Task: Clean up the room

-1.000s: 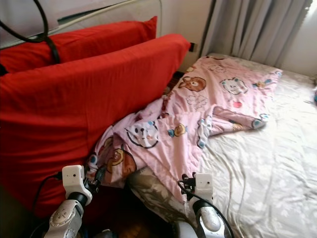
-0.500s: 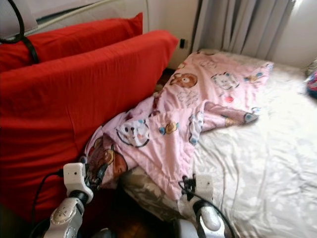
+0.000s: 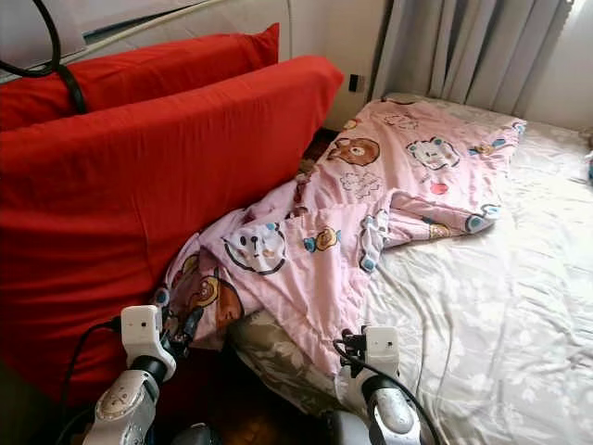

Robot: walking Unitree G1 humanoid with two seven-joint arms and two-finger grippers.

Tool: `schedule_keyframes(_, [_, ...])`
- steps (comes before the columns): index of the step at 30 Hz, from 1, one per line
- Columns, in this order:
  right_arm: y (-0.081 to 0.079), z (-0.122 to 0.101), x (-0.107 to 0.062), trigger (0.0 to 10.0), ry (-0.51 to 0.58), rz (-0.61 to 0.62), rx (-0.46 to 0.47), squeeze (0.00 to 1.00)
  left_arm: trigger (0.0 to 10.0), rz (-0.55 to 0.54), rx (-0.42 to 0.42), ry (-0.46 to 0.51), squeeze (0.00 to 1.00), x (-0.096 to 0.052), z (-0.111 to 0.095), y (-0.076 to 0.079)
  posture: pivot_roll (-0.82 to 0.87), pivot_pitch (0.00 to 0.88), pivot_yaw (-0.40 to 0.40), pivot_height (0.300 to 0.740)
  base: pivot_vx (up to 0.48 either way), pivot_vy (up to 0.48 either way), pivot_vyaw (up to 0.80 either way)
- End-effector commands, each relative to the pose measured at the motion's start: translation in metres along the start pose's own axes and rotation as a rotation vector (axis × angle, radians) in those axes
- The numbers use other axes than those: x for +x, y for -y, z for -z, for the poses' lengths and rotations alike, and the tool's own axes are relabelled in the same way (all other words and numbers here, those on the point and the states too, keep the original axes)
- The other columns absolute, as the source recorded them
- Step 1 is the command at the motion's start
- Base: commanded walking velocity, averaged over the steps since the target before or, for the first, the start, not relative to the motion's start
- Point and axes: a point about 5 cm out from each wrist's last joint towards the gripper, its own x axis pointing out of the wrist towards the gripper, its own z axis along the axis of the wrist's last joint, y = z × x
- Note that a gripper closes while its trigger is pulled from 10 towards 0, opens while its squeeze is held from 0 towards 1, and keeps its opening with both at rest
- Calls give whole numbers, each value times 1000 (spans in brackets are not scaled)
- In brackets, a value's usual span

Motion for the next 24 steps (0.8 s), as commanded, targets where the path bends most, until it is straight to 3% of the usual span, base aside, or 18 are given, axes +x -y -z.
schedule_keyframes(1, [-1, 0, 0, 10000, 7, -3, 9, 0, 10000, 8, 5, -12, 0, 0, 1, 0, -11, 40, -10, 616, 0, 0, 0])
schedule_keyframes(20, [-4, 2, 2, 10000, -28, -13, -15, 0, 10000, 9, 5, -15, 0, 1, 1, 0, -9, 32, -12, 616, 0, 0, 0])
schedule_keyframes(24, [-5, 2, 2, 10000, -19, -26, -12, 0, 10000, 8, 5, -15, 0, 1, 1, -1, -9, 35, -12, 597, 0, 0, 0])
